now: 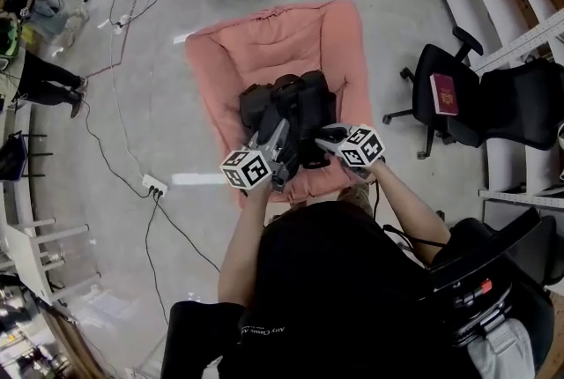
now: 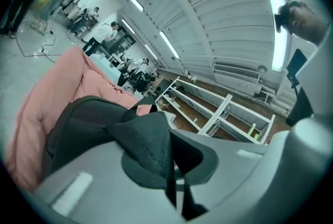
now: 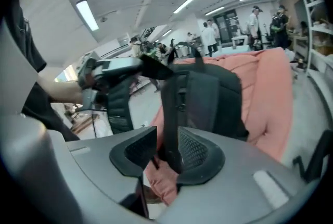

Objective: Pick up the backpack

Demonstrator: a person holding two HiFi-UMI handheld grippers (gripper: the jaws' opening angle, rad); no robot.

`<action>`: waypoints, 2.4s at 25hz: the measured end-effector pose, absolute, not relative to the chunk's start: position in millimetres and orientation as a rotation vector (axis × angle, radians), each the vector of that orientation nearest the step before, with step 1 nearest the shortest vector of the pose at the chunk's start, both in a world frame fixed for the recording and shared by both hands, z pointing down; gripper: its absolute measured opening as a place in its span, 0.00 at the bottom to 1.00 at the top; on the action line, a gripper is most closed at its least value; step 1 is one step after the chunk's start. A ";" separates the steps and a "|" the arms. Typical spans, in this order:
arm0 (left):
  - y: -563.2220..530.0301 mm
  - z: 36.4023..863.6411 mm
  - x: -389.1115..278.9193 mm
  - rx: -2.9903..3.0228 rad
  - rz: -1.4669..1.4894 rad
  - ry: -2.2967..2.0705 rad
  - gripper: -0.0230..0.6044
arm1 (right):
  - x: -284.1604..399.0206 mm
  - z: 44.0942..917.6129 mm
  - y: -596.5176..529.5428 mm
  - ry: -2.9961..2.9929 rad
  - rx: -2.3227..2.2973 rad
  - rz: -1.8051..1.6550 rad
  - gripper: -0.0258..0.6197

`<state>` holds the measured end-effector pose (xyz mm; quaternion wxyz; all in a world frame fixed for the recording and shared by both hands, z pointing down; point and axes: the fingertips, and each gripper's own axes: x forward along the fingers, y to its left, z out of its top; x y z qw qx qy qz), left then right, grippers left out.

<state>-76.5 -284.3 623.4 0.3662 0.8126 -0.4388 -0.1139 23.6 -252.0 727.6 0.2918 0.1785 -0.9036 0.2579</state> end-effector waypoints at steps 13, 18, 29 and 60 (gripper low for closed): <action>-240.6 630.2 -76.6 2.021 -0.253 -1.136 0.06 | -2.2 770.8 -287.6 -2.444 0.462 0.852 0.37; -219.4 635.4 -77.0 2.022 -0.230 -1.120 0.06 | -26.3 742.0 -251.1 -2.639 0.258 1.133 0.35; -195.7 635.7 -74.6 2.031 -0.194 -1.070 0.07 | -64.8 734.6 -246.8 -2.671 0.160 1.155 0.26; -211.3 581.5 -50.6 2.232 -0.334 -0.849 0.07 | -46.4 645.9 -302.1 -2.768 0.769 1.159 0.13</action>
